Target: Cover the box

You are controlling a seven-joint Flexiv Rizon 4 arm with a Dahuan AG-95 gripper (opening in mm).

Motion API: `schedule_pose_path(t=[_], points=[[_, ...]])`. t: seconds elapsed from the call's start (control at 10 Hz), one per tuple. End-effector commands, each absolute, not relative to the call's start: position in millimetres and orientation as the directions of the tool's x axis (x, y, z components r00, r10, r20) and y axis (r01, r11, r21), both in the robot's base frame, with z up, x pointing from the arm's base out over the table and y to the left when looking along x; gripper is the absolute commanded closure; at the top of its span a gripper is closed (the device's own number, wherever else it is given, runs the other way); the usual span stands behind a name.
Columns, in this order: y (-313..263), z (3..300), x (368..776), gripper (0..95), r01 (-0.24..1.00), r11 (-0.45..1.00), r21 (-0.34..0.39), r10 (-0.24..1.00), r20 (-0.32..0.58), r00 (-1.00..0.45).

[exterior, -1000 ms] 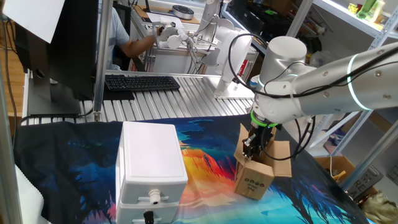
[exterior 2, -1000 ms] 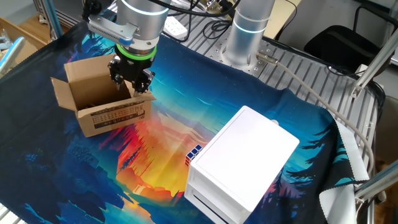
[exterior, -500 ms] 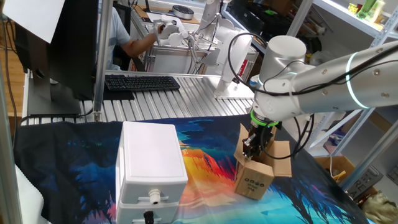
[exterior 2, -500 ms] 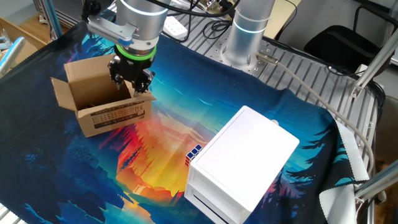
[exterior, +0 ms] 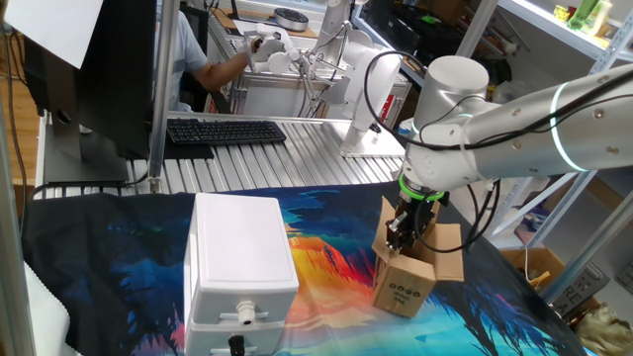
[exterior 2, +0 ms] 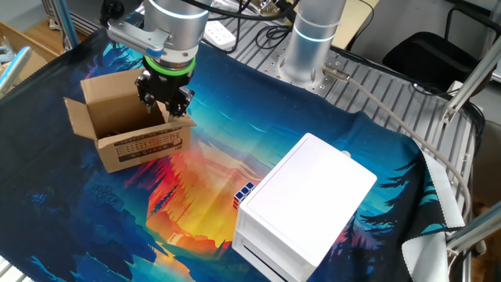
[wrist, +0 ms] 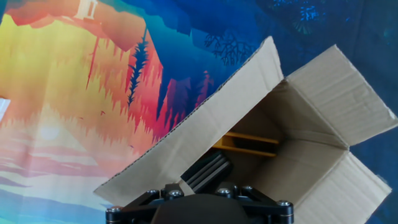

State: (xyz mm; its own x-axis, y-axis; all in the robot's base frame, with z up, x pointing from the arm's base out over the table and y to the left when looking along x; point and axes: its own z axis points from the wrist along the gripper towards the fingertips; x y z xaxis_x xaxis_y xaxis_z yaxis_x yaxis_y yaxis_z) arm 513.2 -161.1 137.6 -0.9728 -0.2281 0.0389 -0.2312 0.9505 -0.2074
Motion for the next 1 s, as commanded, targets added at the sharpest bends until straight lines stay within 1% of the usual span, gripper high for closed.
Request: schedule_pose_path(t=[0.1,0.7,1.0], points=[[-160.9,137.3,513.7,57.0,-0.231,0.951,-0.204,-0.228,0.038,-0.973],[-160.9,137.3,513.7,57.0,-0.228,0.952,-0.204,-0.225,0.038,-0.974],[-160.9,137.3,513.7,57.0,-0.208,0.961,-0.183,-0.207,0.029,-0.978]])
